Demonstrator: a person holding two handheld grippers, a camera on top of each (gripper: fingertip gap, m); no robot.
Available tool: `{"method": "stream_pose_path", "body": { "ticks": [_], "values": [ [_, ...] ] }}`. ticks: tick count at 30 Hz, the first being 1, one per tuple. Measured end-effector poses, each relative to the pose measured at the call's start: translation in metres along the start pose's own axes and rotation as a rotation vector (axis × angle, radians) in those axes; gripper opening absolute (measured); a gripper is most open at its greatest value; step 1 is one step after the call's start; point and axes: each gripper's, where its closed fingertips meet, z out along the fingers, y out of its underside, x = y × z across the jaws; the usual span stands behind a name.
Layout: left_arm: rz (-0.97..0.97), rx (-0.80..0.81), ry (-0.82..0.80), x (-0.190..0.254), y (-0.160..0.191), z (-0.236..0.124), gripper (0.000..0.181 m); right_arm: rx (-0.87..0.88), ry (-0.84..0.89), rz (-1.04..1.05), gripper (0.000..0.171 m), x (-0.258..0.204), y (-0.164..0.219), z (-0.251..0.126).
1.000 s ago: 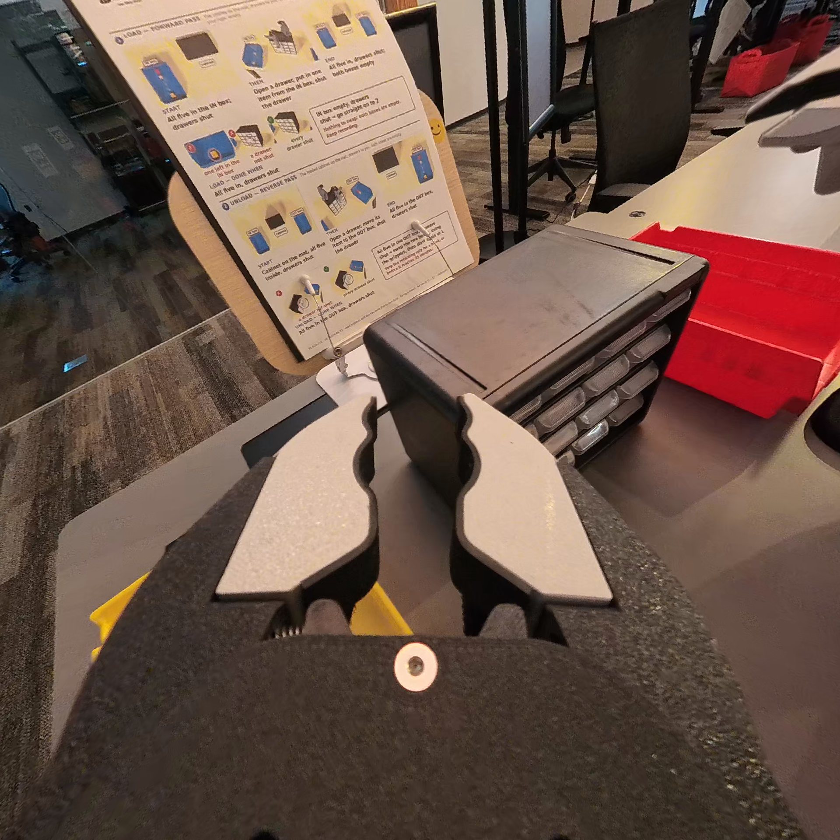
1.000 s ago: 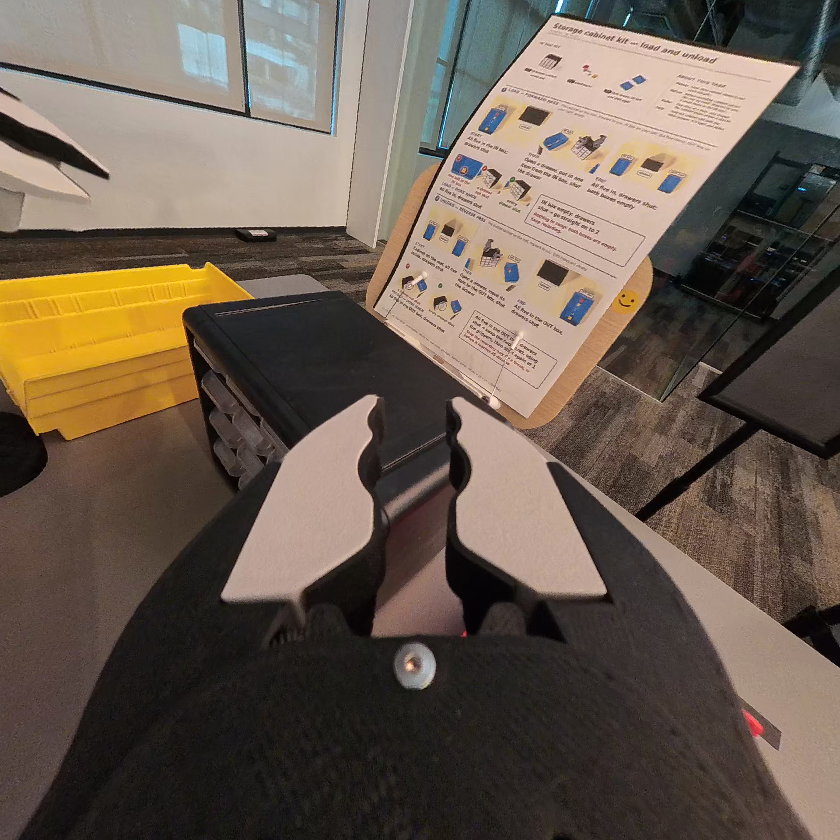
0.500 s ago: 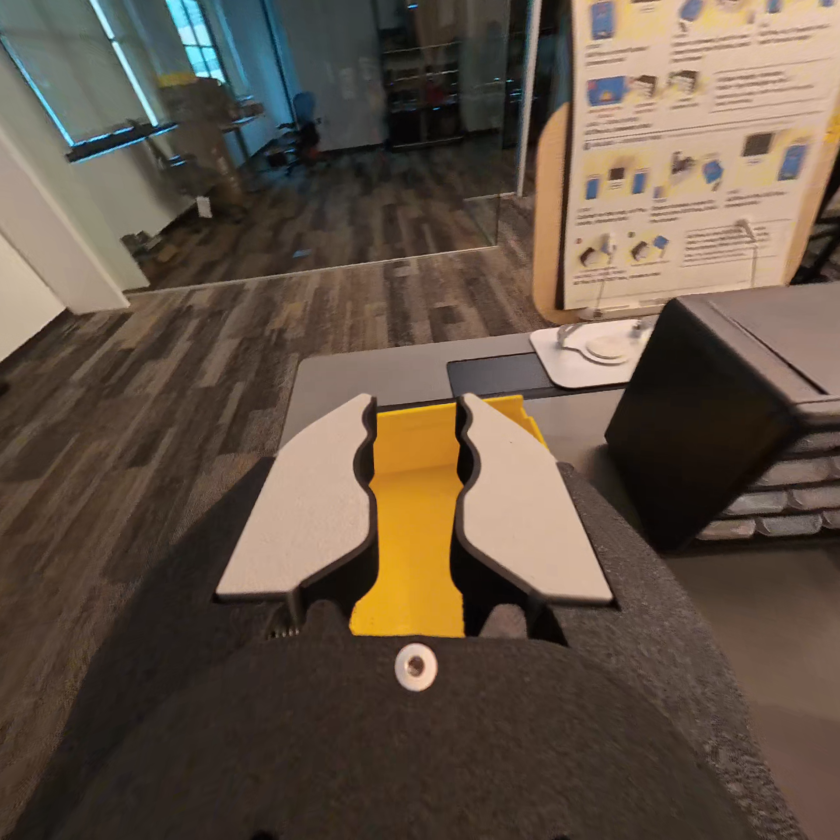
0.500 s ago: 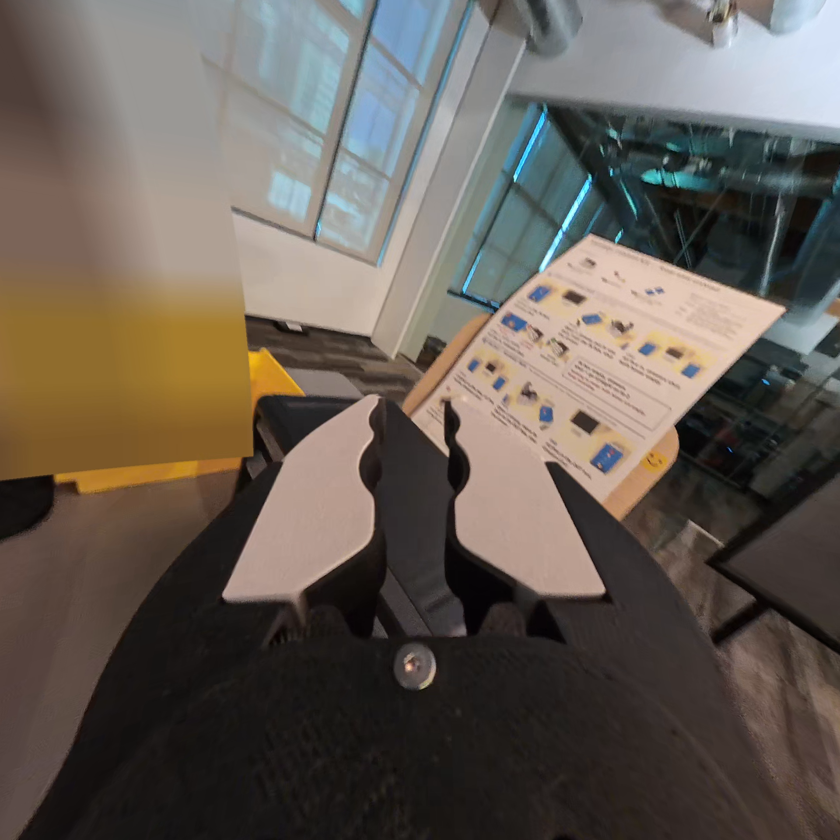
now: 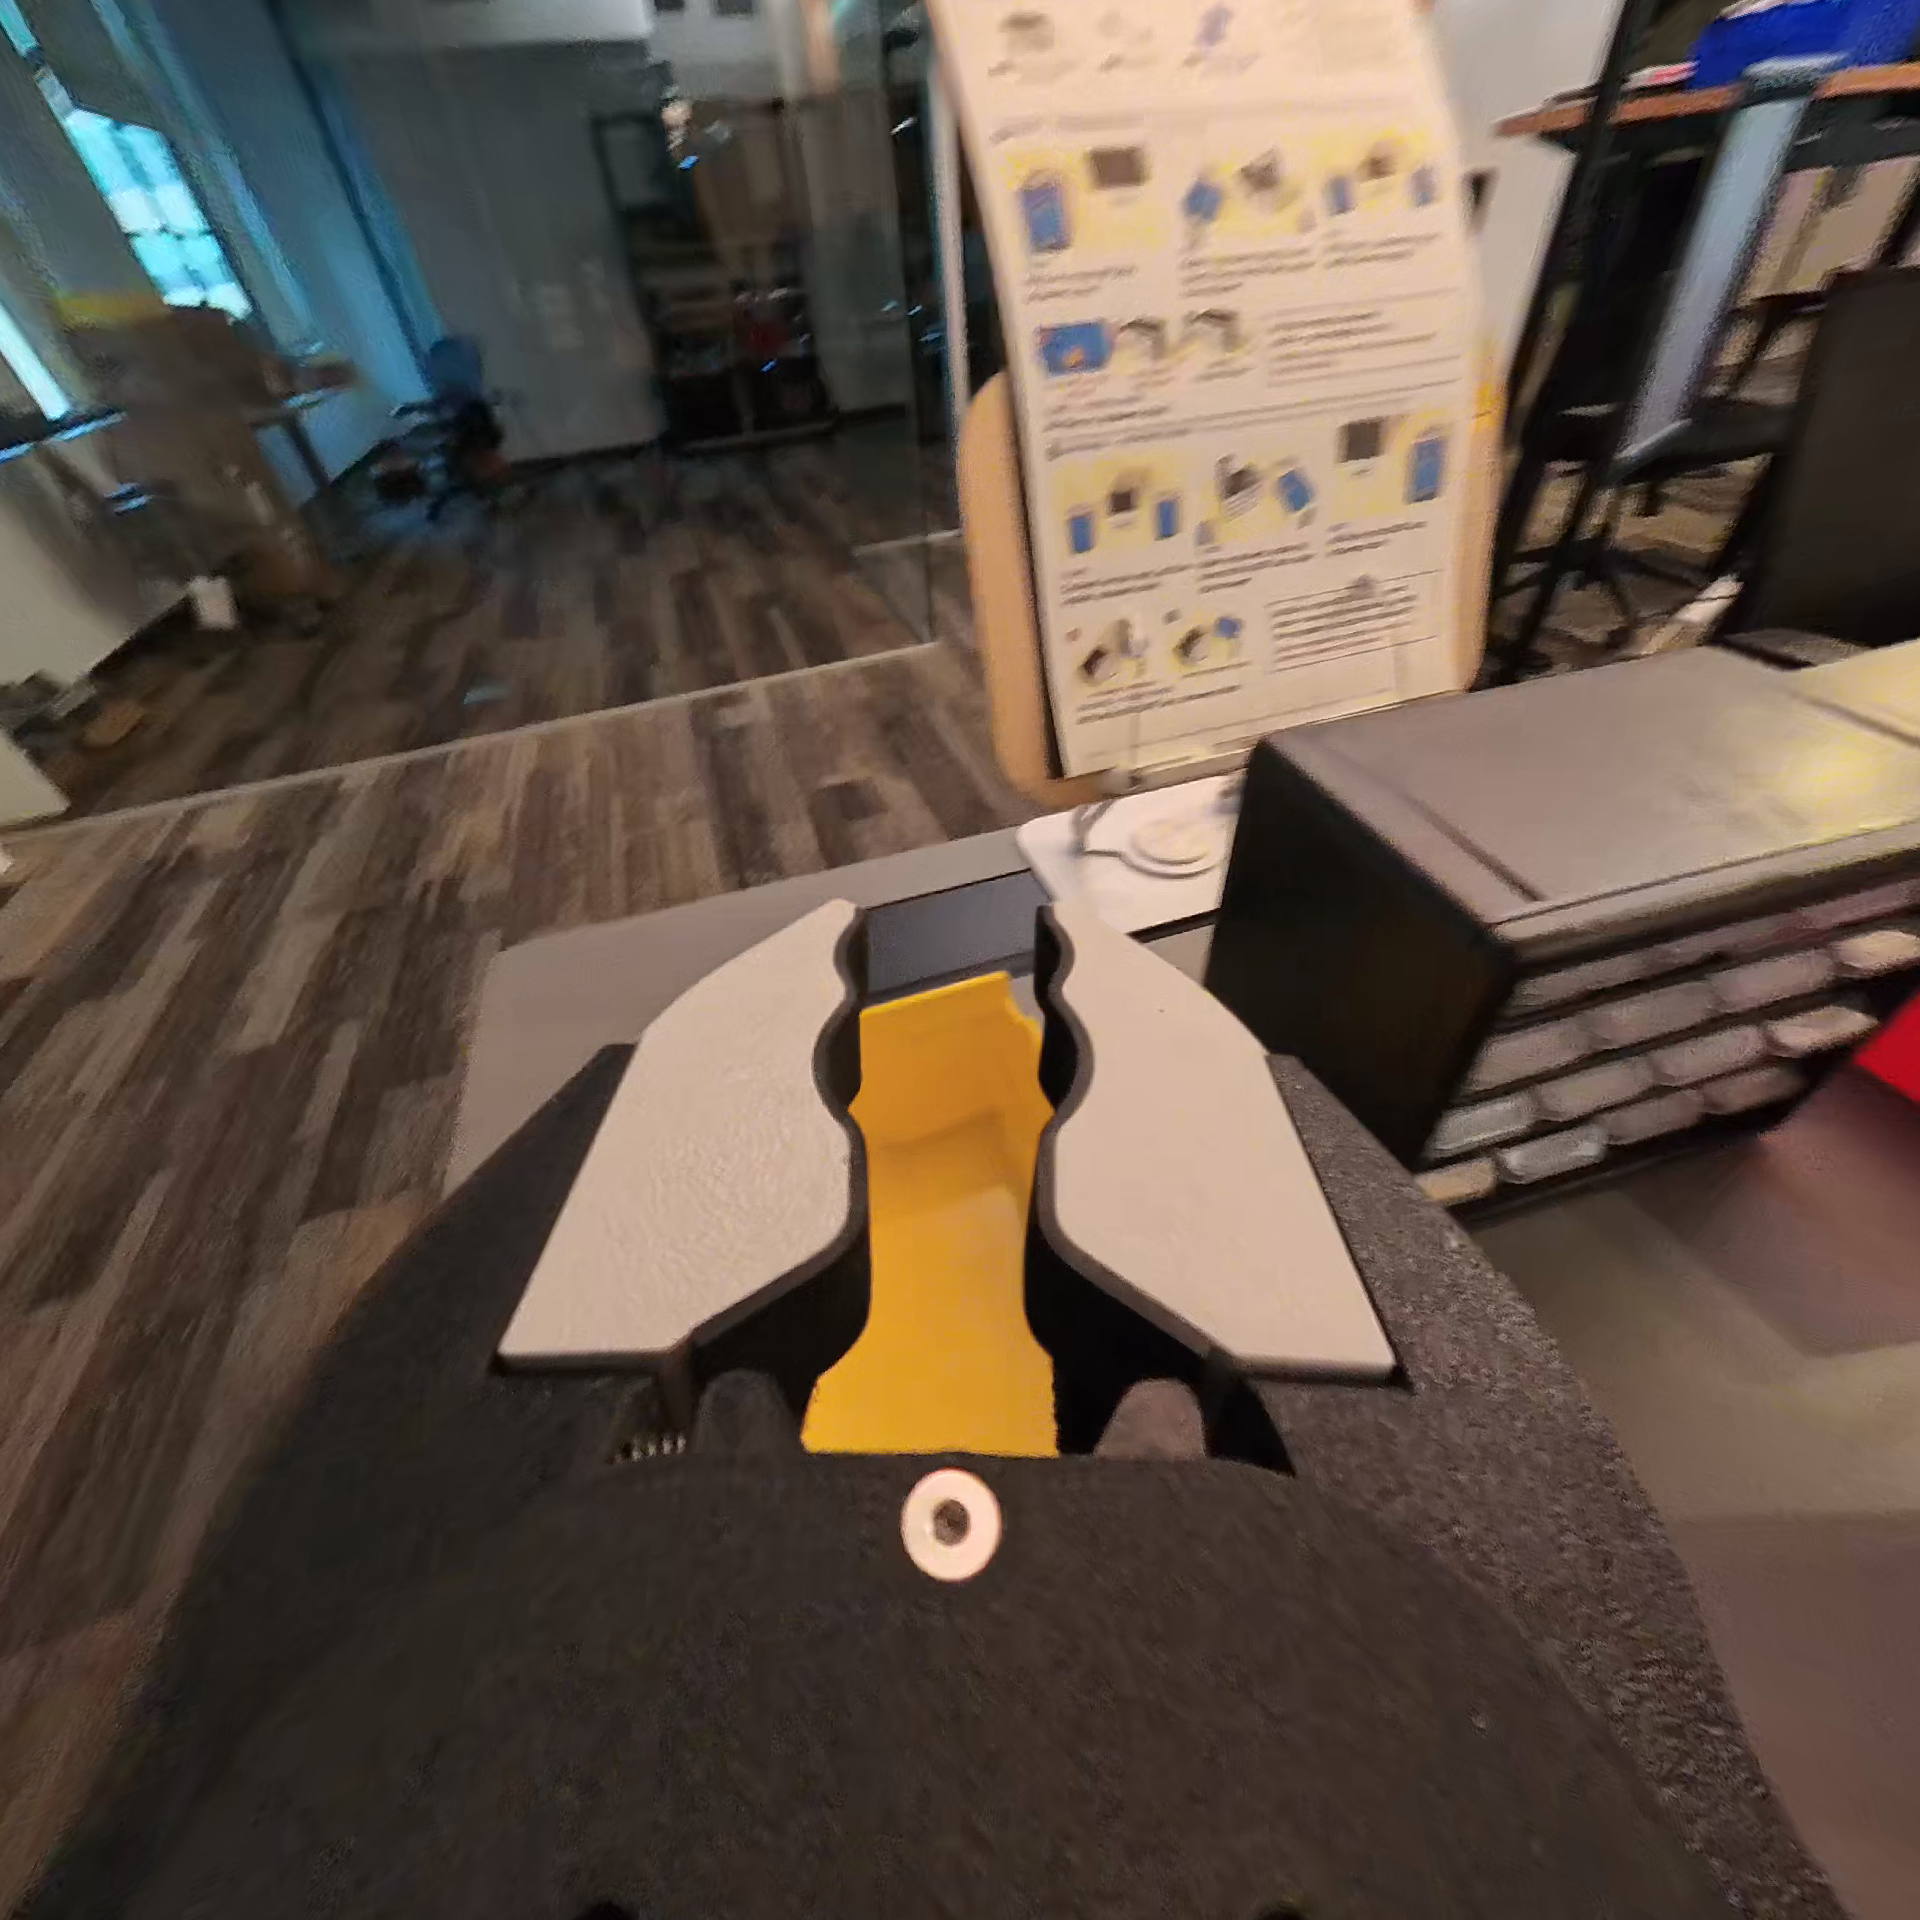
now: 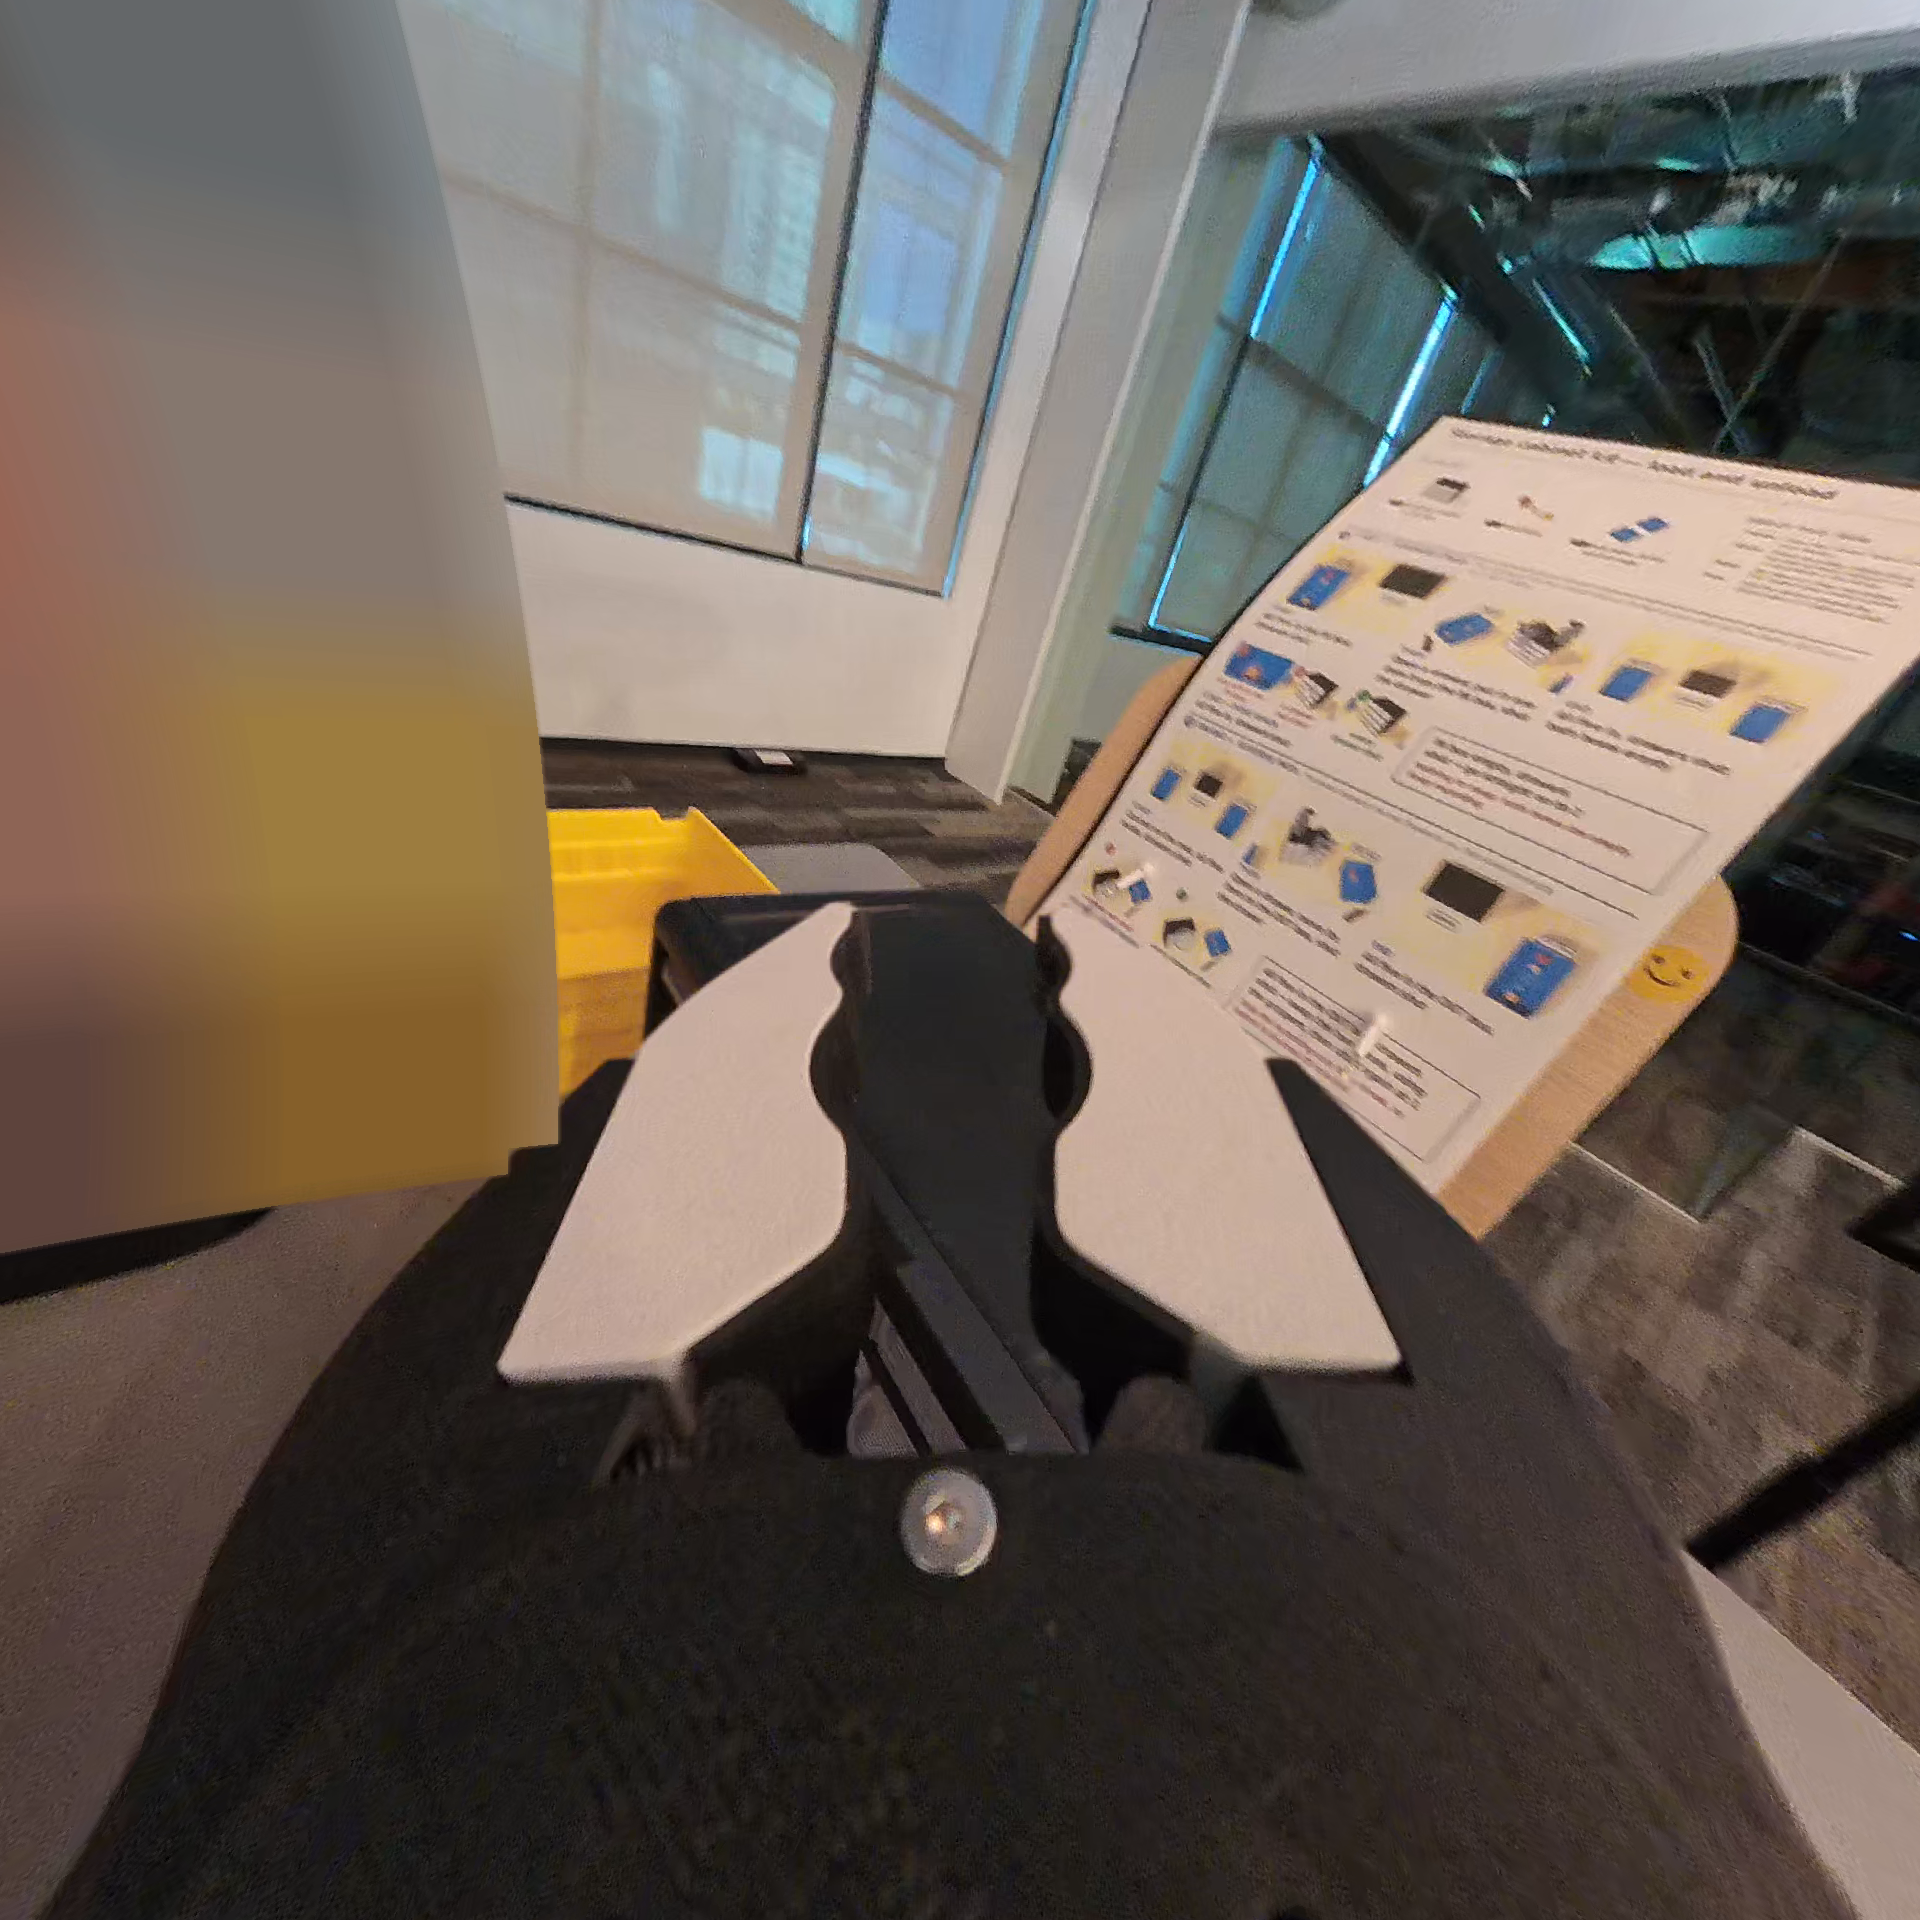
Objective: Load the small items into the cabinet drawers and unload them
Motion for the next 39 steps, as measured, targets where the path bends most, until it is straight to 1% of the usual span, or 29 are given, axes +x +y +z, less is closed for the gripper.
{"method": "stream_pose_path", "body": {
  "ticks": [2,5,7,10,13,15,17,22,25,28,30,32,33,35,38,39],
  "values": [
    [0.036,0.034,0.081,0.029,-0.011,0.001,0.029,-0.030,0.006,-0.008,0.035,0.003,0.001,-0.006],
    [0.098,0.086,0.198,0.078,-0.026,0.004,0.027,0.043,0.013,0.013,0.035,0.009,-0.013,-0.018],
    [0.150,0.093,0.263,0.110,-0.029,0.008,0.027,0.075,0.030,0.063,0.035,0.017,-0.020,-0.026],
    [0.208,0.084,0.309,0.144,-0.028,0.015,0.027,0.102,0.044,0.111,0.035,0.027,-0.025,-0.036],
    [0.241,0.102,0.336,0.168,-0.029,0.018,0.027,0.119,0.073,0.130,0.039,0.038,-0.025,-0.043],
    [0.241,0.110,0.356,0.179,-0.030,0.019,0.027,0.124,0.102,0.117,0.045,0.044,-0.024,-0.046],
    [0.236,0.106,0.375,0.187,-0.028,0.021,0.027,0.137,0.133,0.086,0.045,0.047,-0.024,-0.048],
    [0.267,0.062,0.424,0.206,-0.015,0.032,0.026,0.028,0.206,0.040,0.044,0.046,-0.013,-0.047],
    [0.347,0.043,0.473,0.220,-0.004,0.040,0.026,0.041,0.230,-0.004,0.043,0.042,-0.020,-0.047],
    [0.498,0.075,0.490,0.233,0.005,0.051,0.026,0.031,0.229,-0.008,0.043,0.041,-0.019,-0.046],
    [0.644,0.147,0.451,0.240,0.008,0.060,0.034,0.022,0.239,-0.008,0.043,0.045,-0.016,-0.048],
    [0.781,0.190,0.416,0.247,0.015,0.068,0.035,0.023,0.250,0.001,0.043,0.051,-0.014,-0.052],
    [0.818,0.196,0.403,0.250,0.018,0.072,0.035,0.022,0.253,0.010,0.043,0.055,-0.013,-0.054],
    [0.831,0.199,0.429,0.259,0.025,0.078,0.035,0.028,0.259,0.028,0.043,0.061,-0.011,-0.058],
    [0.818,0.194,0.532,0.276,0.040,0.080,0.034,0.054,0.255,0.059,0.042,0.066,-0.012,-0.064],
    [0.843,0.190,0.527,0.278,0.044,0.082,0.034,0.061,0.250,0.065,0.042,0.066,-0.014,-0.065]
  ]
}}
